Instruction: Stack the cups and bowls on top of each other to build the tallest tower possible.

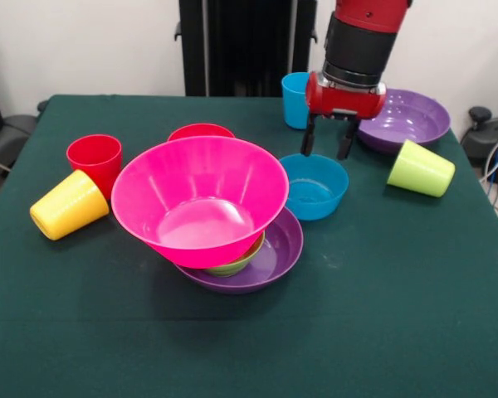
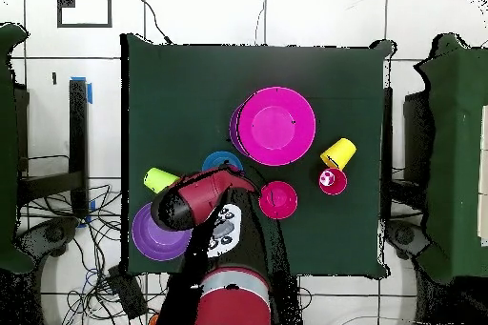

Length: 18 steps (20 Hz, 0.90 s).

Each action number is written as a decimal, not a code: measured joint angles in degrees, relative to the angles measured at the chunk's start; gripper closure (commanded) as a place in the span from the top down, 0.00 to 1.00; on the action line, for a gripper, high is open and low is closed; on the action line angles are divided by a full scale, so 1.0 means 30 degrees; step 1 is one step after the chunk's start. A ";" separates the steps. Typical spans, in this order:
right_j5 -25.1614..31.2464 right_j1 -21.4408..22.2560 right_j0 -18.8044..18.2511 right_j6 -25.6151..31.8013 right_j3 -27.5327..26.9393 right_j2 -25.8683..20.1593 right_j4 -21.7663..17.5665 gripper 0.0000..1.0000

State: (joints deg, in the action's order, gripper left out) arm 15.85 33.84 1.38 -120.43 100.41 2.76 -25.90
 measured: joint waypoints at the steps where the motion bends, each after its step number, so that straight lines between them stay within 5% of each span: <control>1: -0.0095 0.0000 -0.0020 0.0000 0.0000 -0.0006 0.0000 1.00; 18: -0.1436 -0.0685 -0.0596 0.0000 -0.0011 0.0030 0.0008 1.00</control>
State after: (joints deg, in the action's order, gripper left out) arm 11.54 31.78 -0.41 -120.43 100.38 2.85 -25.87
